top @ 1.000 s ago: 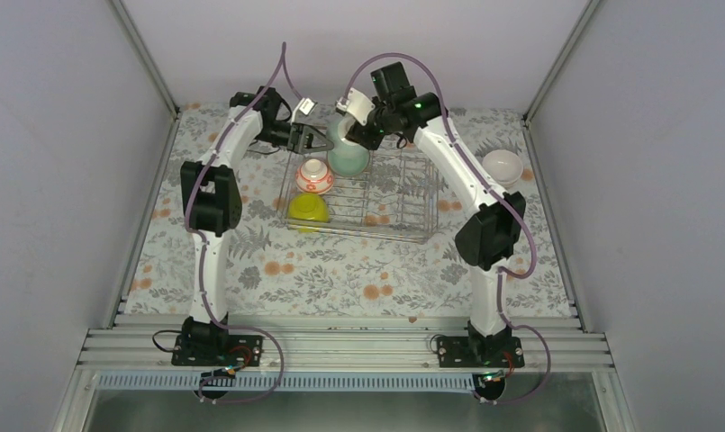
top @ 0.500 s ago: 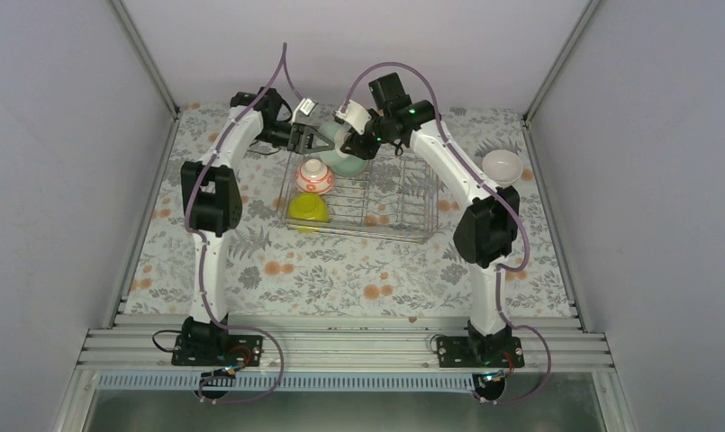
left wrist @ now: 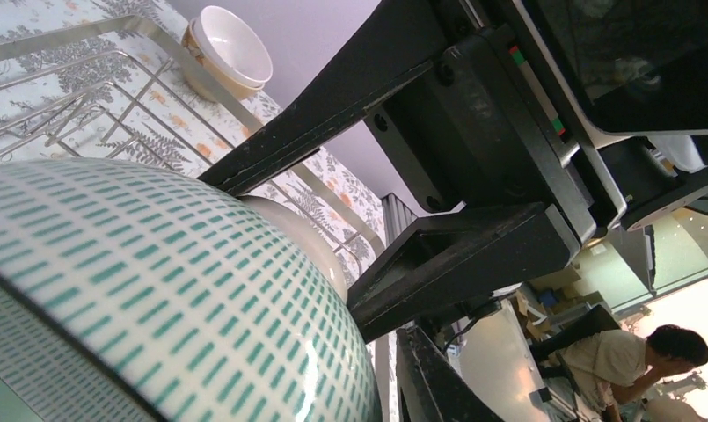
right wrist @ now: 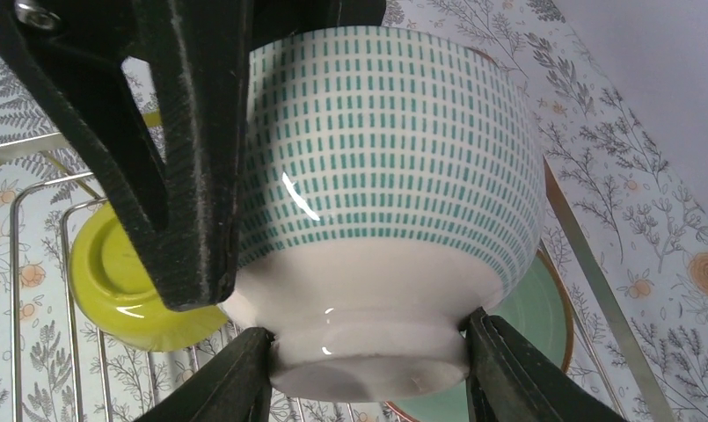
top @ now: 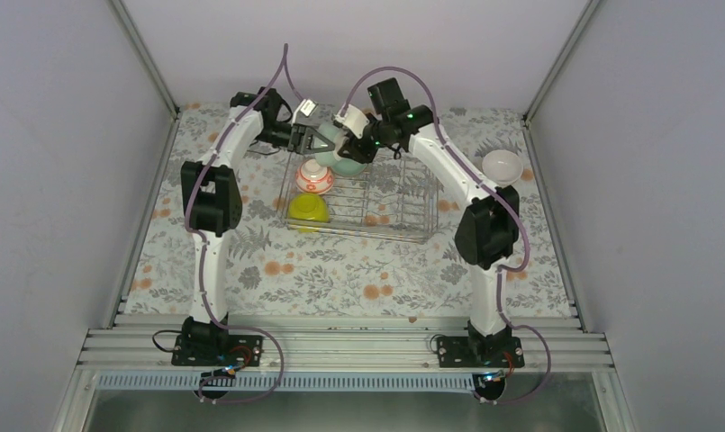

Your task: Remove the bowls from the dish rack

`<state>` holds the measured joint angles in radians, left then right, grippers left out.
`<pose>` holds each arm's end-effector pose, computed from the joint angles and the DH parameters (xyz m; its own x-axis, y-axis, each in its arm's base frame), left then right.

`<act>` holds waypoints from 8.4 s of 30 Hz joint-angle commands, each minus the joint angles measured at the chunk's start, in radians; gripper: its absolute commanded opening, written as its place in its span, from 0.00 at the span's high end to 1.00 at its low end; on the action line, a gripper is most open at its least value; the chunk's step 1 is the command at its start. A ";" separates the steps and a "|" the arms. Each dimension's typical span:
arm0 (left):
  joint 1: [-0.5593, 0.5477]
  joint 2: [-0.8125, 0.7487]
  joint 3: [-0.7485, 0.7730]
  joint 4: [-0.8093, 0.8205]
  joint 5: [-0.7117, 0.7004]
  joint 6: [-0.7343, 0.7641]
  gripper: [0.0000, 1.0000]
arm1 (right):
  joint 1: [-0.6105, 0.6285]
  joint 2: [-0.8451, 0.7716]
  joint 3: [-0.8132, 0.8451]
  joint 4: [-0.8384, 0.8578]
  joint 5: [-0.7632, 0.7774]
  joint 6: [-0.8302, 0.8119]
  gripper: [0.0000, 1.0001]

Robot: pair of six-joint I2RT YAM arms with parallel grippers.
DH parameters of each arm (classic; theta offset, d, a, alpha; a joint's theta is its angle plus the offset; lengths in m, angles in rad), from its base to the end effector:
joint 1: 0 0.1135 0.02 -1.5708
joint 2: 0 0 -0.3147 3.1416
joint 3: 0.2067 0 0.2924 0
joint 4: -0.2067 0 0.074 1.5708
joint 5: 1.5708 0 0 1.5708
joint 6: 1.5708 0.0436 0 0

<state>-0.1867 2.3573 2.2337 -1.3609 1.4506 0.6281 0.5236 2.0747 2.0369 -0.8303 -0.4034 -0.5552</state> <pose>0.5236 -0.1430 0.2811 -0.7296 0.2095 -0.6509 0.6613 -0.0262 -0.7497 0.4538 0.2818 0.3512 -0.2034 -0.6772 -0.7071 -0.9258 0.3680 -0.0861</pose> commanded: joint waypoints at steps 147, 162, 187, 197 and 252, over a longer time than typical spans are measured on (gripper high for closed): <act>-0.803 -0.375 -0.588 1.023 -2.214 0.617 0.75 | -0.185 -0.132 -0.005 -0.455 0.176 -0.220 0.96; -0.806 -0.388 -0.541 1.030 -2.259 0.605 0.00 | -0.194 -0.076 0.074 -0.452 0.212 -0.151 0.96; -0.776 -0.680 -0.600 0.843 -2.245 0.458 0.00 | -0.463 -0.028 0.204 -0.407 0.216 -0.032 0.96; -0.504 -0.754 -0.646 0.777 -1.978 0.297 0.00 | -0.681 -0.129 0.116 -0.424 0.193 -0.043 0.96; -0.284 -0.751 -0.831 0.809 -1.666 0.133 0.00 | -0.913 0.084 -0.132 0.031 0.097 0.158 0.96</act>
<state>-0.4778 1.6127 1.4185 -0.5491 -0.2325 0.7738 -0.3874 2.1433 1.8732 -0.8249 -0.2764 -0.4229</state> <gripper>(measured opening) 0.998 0.047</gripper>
